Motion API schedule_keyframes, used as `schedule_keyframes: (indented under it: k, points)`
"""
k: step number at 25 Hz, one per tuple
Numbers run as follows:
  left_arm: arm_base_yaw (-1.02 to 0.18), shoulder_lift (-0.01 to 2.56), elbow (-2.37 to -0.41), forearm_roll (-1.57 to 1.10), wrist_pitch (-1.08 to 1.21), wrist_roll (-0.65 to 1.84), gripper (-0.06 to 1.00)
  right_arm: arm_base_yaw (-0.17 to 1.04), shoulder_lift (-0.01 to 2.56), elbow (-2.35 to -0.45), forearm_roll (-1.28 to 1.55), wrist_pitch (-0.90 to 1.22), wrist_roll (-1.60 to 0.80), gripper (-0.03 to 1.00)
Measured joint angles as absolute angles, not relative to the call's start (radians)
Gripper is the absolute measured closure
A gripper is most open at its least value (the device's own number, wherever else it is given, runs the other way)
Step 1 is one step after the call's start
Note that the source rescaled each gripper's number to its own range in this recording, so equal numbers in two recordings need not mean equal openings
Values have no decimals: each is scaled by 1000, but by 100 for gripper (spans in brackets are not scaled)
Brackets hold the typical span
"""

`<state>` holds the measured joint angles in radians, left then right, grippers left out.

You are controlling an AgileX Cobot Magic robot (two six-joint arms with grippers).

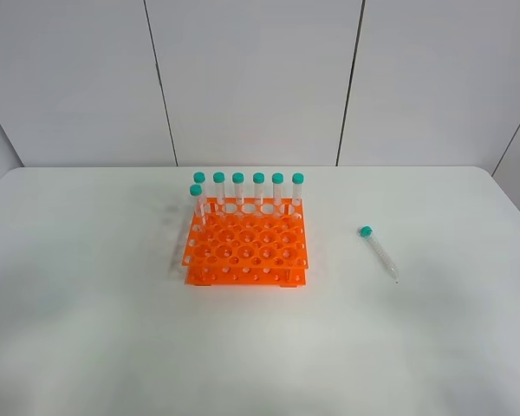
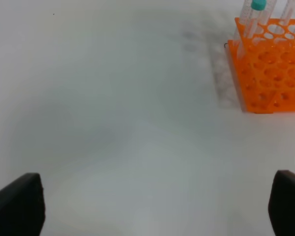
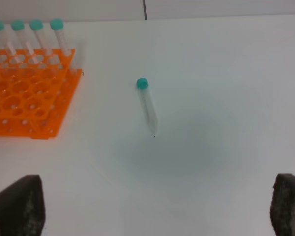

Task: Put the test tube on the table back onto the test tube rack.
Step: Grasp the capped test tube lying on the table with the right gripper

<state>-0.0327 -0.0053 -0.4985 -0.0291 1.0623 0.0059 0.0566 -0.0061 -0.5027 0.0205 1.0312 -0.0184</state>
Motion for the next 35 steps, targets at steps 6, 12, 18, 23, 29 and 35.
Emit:
schedule_keyframes:
  k: [6, 12, 18, 23, 29, 35]
  points:
    - [-33, -5, -499, -29, 1062, 6, -6, 57, -6, -503, 20, 1031, -18, -3]
    - [-33, -5, -499, -29, 1062, 6, -6, 57, 77, -560, 21, 1035, 5, -3]
    - [-33, -5, -499, -29, 1062, 6, -6, 57, 494, -764, 21, 1035, 11, -3]
    - [-33, -6, -499, -29, 1062, 6, -6, 57, 927, -942, 21, 1042, -20, -3]
    - [-33, -7, -499, -29, 1062, 6, -6, 57, 1406, -1156, 21, 1079, -93, -3]
    - [-33, -7, -499, -29, 1062, 6, -6, 109, 1691, -1275, 0, 1024, -136, -3]
